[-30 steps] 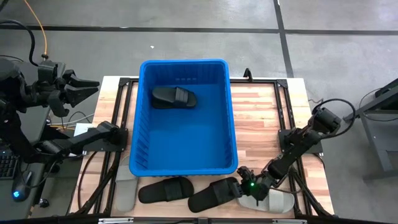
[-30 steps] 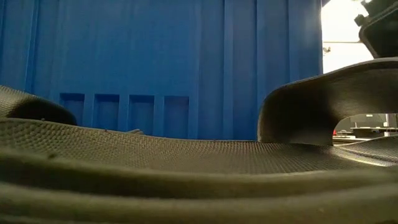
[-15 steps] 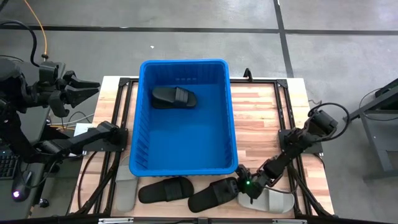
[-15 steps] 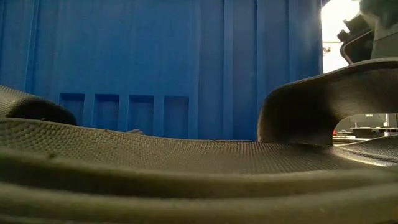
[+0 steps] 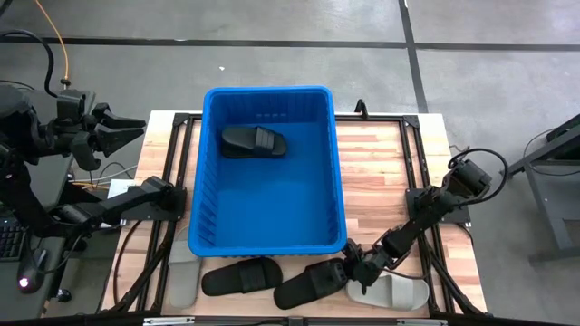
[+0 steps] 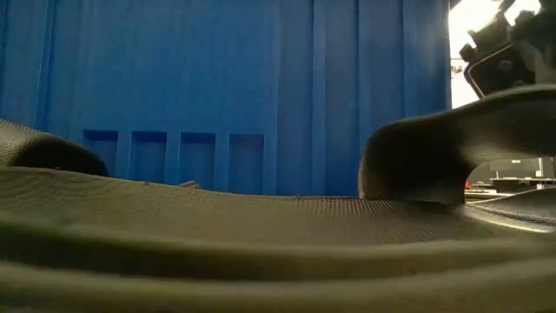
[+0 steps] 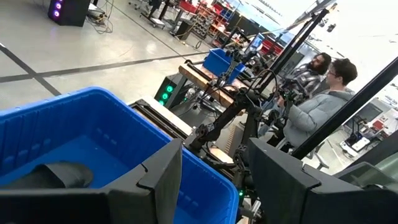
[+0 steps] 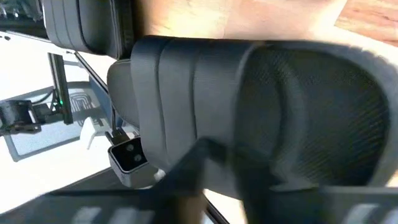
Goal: Pick and place slides into bin
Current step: Put the right black slide into the blue container
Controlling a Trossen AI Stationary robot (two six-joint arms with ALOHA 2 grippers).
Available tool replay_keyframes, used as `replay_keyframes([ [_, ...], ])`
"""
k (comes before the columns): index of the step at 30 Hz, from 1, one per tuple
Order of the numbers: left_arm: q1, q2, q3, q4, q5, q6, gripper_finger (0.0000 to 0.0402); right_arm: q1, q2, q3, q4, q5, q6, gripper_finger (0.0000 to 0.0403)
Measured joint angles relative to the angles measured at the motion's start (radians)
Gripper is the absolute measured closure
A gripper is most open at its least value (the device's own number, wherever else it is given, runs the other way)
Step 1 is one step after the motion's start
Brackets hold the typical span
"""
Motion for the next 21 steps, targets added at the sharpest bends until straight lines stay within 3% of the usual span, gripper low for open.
replay_keyframes([
  [2,0.0,0.0,0.0,0.0,0.0,0.0,0.0229,0.001,0.0,0.0,0.005,0.001,-0.007,0.0388],
  [12,0.0,0.0,0.0,0.0,0.0,0.003,0.0229,0.077,-0.001,0.035,0.012,0.031,0.019,0.0402],
  [21,0.0,0.0,0.0,0.0,0.0,0.014,0.0229,0.134,-0.003,0.132,-0.086,0.214,0.027,0.0403],
])
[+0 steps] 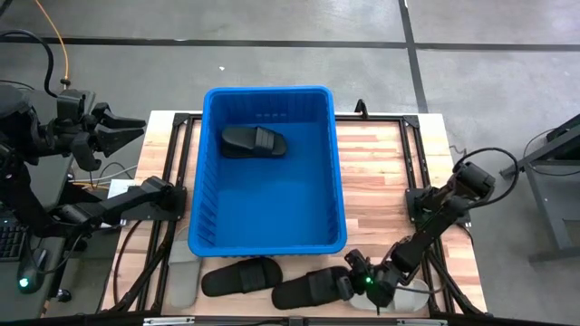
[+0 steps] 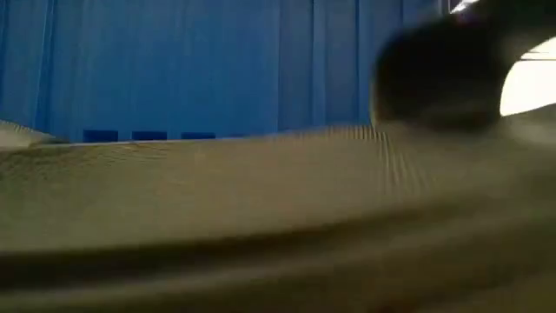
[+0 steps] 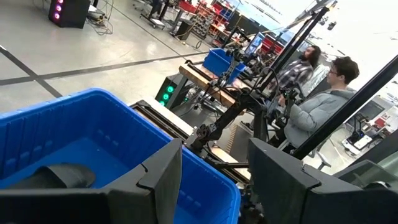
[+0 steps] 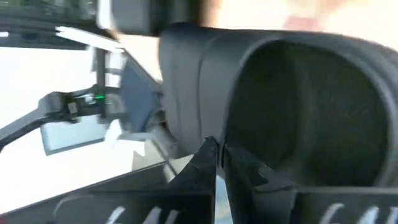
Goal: Pick and place slides into bin
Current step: Put the right black slide into the blue container
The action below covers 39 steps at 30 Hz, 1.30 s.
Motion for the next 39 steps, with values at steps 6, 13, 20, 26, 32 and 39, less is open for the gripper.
replay_keyframes([
  [6,0.0,0.0,0.0,0.0,0.0,0.0,0.0229,0.003,-0.001,0.15,-0.228,-0.031,-0.024,0.0403],
  [13,0.0,0.0,0.0,0.0,0.0,-0.001,0.0229,0.025,-0.002,0.408,-0.726,-0.015,0.057,0.0403],
  [20,0.0,0.0,0.0,-0.001,0.0,-0.008,0.0229,0.056,-0.005,0.704,-1.035,0.016,0.079,0.0403],
  [26,0.0,0.0,0.0,-0.001,0.01,-0.008,0.0229,0.07,-0.005,0.911,-1.197,-0.115,0.031,0.0403],
  [32,0.0,0.0,0.0,-0.001,0.011,-0.011,0.0229,0.056,-0.005,1.063,-1.219,-0.036,-0.035,0.0403],
  [39,0.0,0.0,0.0,-0.013,0.011,-0.012,0.0229,-0.056,-0.005,1.17,-1.117,0.144,-0.209,0.0403],
])
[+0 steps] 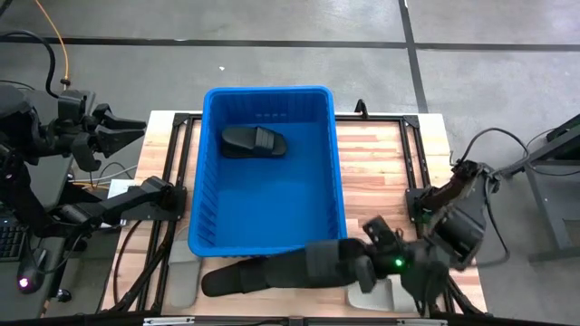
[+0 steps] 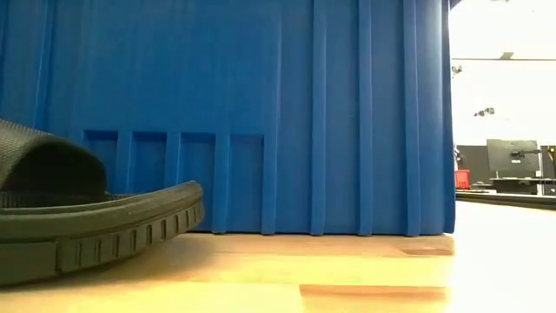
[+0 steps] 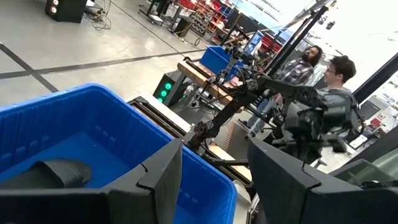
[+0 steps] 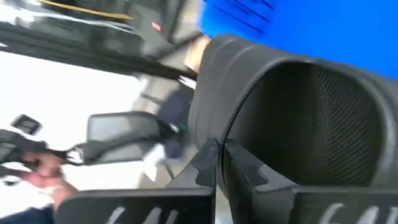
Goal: Pick and place slides into bin
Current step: Put the right black slide into the blue container
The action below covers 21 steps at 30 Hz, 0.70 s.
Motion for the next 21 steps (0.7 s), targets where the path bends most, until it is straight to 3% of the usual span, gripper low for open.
replay_keyframes([
  [7,0.0,0.0,0.0,-0.046,0.0,0.009,0.0229,-0.224,0.0,0.045,0.159,-0.092,-0.228,0.0403],
  [12,0.0,0.0,0.0,-0.058,0.0,0.024,0.0229,-0.413,0.0,0.055,0.195,-0.218,-0.344,0.0403],
  [21,0.0,0.0,0.0,-0.064,0.0,0.027,0.0229,-0.698,0.03,0.056,0.213,-0.461,-0.395,0.0403],
])
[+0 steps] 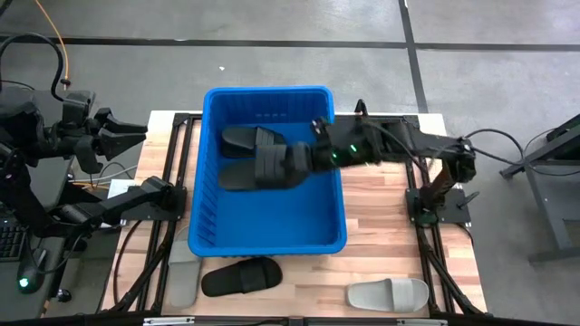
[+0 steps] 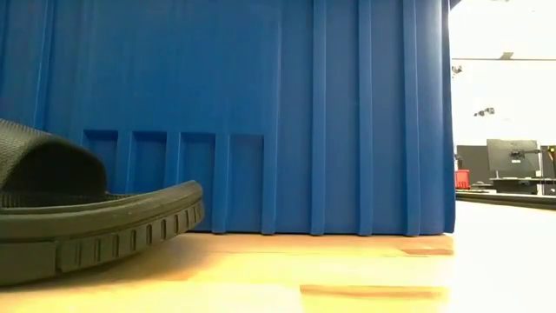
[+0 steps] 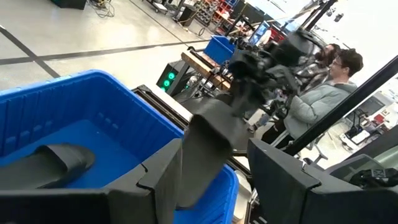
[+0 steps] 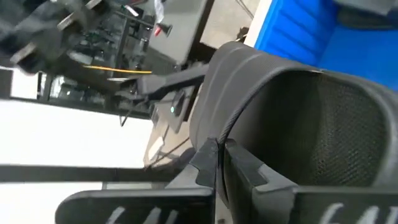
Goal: Pick and place slides into bin
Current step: Put the right black slide into the blue container
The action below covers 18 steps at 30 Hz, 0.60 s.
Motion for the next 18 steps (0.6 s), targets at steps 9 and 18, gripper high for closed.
replay_keyframes([
  [9,0.0,0.0,0.0,-0.001,-0.003,0.024,0.0229,-0.21,0.141,0.0,0.05,-0.227,-0.04,0.0403],
  [18,0.0,0.0,0.0,-0.009,0.0,0.035,0.0229,-0.274,0.241,0.0,-0.023,-0.236,0.001,0.0403],
])
